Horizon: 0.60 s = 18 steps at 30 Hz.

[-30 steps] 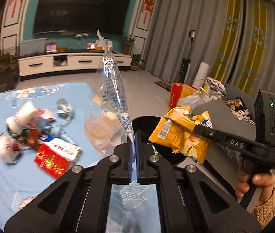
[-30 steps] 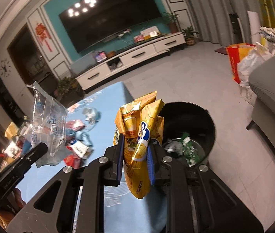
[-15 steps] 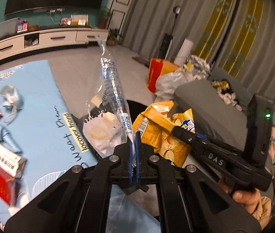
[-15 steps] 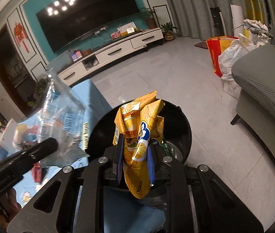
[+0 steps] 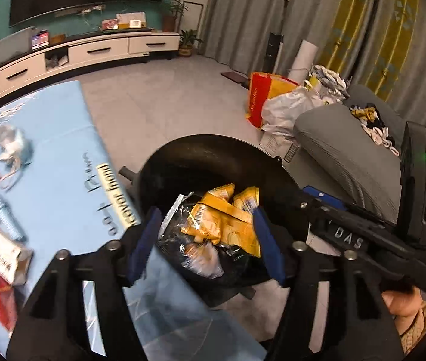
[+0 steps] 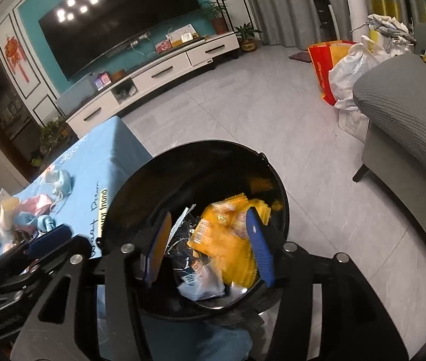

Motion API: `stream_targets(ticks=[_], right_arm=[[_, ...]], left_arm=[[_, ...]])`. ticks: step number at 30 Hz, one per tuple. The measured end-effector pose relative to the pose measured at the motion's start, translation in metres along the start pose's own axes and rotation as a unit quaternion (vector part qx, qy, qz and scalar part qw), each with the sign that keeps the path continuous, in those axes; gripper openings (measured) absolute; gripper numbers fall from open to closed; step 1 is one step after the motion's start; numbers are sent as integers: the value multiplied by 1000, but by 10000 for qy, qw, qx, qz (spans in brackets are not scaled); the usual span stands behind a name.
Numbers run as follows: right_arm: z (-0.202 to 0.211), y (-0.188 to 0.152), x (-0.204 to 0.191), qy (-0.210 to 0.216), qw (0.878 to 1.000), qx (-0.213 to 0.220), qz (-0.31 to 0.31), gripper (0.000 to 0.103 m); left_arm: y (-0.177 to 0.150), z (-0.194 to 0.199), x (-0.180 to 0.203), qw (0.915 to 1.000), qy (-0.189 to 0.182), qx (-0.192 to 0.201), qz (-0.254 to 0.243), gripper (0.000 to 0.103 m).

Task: Collect trash
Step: 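Carry the yellow bag and bottle over the black bin and open both tools, then move both open tools back over the remaining trash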

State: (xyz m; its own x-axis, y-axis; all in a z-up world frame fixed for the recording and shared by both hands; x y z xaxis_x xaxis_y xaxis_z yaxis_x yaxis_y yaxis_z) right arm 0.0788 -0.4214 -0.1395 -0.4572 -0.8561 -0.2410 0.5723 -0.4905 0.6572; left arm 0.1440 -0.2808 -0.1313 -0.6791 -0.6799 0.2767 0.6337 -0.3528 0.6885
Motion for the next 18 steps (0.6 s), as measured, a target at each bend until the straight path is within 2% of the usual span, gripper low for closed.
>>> stream_targets(ticks=[2, 4, 5, 9, 11, 18], right_arm=[[11, 1, -2, 57, 10000, 60, -18, 52], [22, -1, -5, 163, 9998, 91, -6, 55], [28, -3, -9, 231, 9997, 87, 34, 56], [41, -11, -32, 384, 9988, -34, 312, 57], [47, -17, -48, 455, 9980, -106, 420, 57], [68, -41, -119, 693, 9914, -210, 1088, 58]], left_arm=[[-6, 22, -7, 9994, 289, 160, 82, 83], [-16, 43, -11, 9980, 583, 217, 117, 90], [-24, 55, -17, 9960, 853, 228, 131, 93], [-47, 97, -38, 9878, 1474, 257, 441, 95], [-61, 117, -48, 9844, 1593, 281, 695, 97], [-87, 175, -70, 9785, 1754, 539, 943, 100]])
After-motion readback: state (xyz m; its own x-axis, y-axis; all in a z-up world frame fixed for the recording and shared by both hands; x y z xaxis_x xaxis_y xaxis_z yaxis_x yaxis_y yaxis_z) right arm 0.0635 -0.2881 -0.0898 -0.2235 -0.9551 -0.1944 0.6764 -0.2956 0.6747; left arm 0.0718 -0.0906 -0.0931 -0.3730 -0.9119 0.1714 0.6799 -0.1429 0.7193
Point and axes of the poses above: each gripper's, at about its wrist camera, not at the fingertips, and z roughly against the way its jaws point, x to its right, y to its top, the point moved 7 cm from there along -z, roughly the way its jaws point, and after that the axes turned 6 degrees about -y, right-handed, at the moved point
